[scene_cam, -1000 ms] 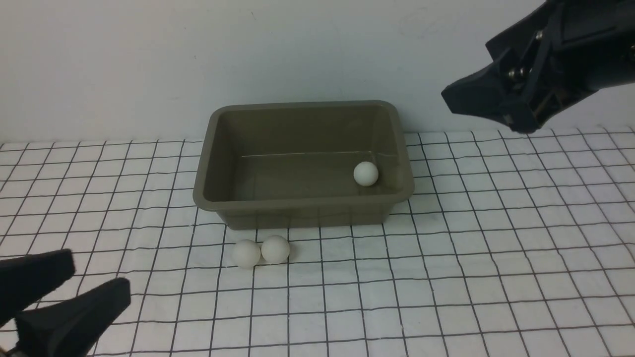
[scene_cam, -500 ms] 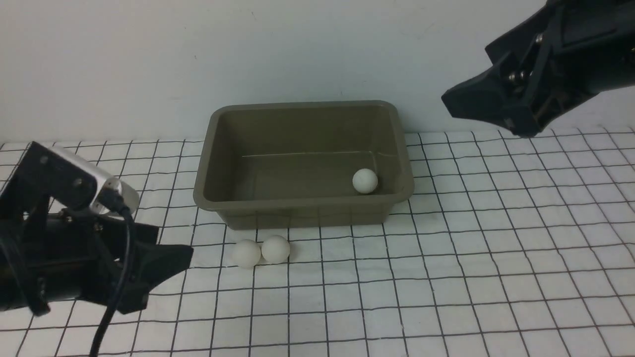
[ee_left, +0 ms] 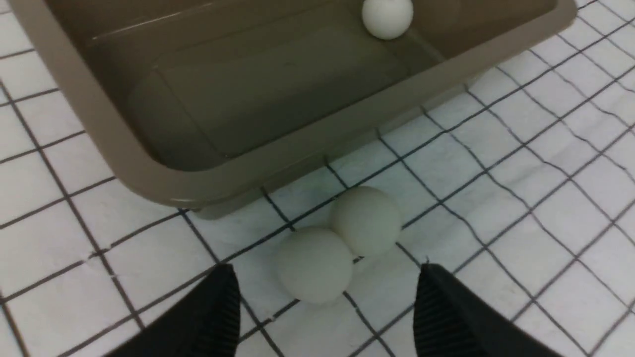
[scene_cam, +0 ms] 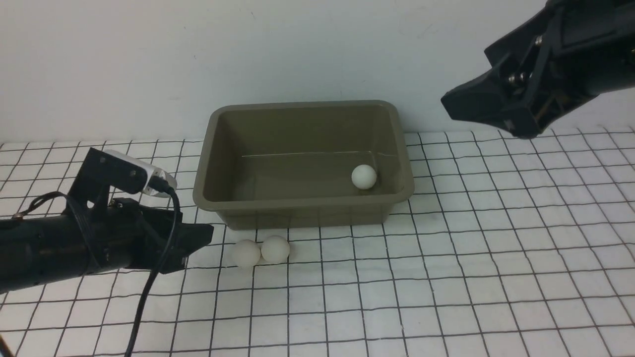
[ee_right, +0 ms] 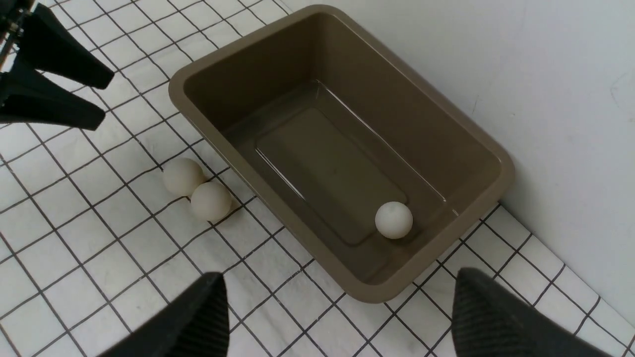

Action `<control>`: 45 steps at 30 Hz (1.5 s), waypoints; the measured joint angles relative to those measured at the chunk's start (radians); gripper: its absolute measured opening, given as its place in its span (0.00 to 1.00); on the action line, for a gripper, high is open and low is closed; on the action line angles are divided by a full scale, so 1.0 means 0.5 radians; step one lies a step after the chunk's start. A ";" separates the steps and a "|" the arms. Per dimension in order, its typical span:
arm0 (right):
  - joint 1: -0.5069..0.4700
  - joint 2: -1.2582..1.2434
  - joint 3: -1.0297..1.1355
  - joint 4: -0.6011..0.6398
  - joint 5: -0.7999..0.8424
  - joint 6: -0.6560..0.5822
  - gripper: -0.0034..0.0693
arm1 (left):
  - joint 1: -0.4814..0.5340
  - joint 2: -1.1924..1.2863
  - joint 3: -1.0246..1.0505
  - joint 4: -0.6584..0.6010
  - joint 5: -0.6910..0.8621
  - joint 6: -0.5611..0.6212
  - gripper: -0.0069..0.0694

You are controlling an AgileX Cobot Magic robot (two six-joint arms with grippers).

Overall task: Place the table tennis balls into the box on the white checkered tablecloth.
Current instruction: 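Reach for and grasp a ping pong ball on the table beside the basket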

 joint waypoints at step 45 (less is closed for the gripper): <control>0.000 0.000 0.000 -0.066 -0.009 0.000 0.80 | -0.402 0.804 -0.430 -0.143 -0.313 0.139 0.76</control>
